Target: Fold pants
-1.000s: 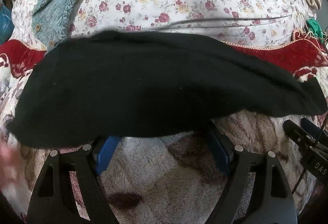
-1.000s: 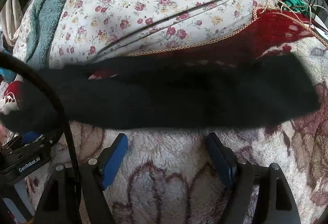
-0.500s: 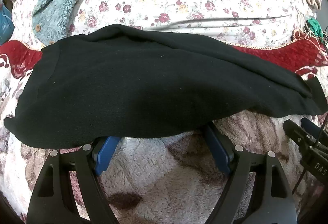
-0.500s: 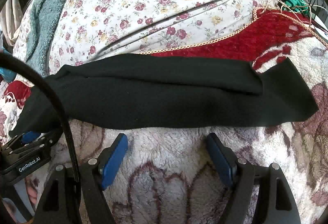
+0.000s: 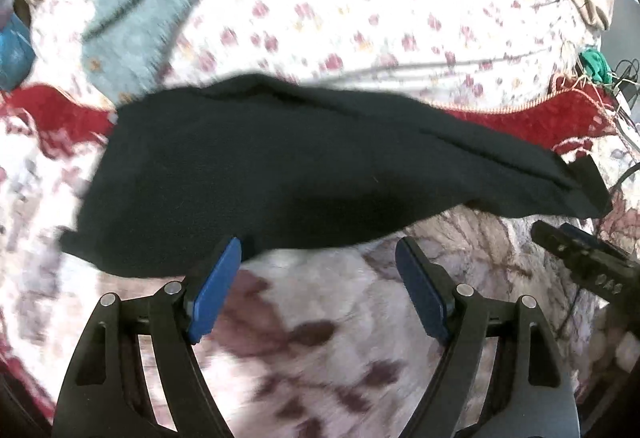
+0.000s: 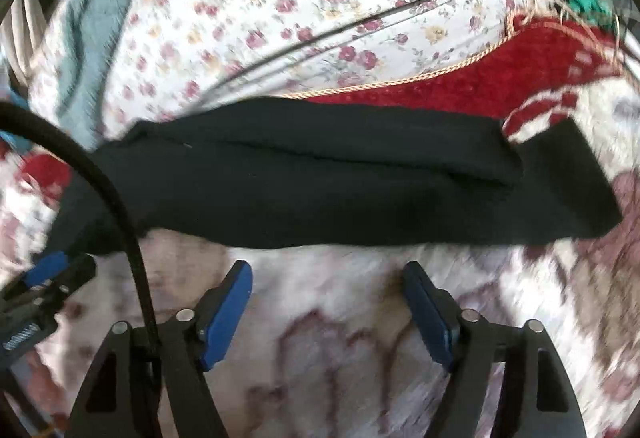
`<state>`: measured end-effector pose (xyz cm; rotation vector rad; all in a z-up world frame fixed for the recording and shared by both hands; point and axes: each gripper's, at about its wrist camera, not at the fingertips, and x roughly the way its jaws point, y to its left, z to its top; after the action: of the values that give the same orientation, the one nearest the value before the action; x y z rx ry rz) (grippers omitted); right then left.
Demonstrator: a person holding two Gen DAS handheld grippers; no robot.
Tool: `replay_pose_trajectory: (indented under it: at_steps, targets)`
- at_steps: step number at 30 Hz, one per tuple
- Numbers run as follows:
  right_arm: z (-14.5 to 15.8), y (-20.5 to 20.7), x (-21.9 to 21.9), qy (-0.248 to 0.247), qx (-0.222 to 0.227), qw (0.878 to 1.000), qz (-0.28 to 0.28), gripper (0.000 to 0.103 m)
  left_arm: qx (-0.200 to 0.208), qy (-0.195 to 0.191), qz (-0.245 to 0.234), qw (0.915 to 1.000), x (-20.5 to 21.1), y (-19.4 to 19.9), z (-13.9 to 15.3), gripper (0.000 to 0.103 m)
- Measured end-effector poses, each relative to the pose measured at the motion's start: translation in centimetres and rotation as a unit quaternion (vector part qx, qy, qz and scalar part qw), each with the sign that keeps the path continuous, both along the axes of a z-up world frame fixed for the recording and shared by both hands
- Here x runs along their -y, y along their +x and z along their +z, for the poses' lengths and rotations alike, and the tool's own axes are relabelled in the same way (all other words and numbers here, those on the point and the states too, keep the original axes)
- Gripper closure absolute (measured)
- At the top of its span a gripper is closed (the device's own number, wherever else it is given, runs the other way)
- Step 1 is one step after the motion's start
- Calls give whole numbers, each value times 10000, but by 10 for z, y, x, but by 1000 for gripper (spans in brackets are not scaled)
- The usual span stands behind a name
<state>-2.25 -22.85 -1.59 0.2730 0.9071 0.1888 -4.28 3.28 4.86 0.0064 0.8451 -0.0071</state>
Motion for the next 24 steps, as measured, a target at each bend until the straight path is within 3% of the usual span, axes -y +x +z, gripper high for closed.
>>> replay_pose_trajectory:
  at_steps: [1,4,8,17,24]
  targets:
    - [6,-7,-4,29,252,9997,4,29,93,264,0,9996,1,-3,5,22]
    - [25,-26,-24,-43,858,9962,168,29,105,442,11,9990,-6,-11,18,22]
    - [49,-43,-42,97,1172,9928,242,29,125,297,121,9994,-18,-19,24,22]
    - [76,-60,-50,326,1111,9930,255,29,223,110,232,9994,-27,-33,36,22]
    - [76,-64,-50,259,1031,9938,323,29,243,30,274,9993,-30,-38,40,22]
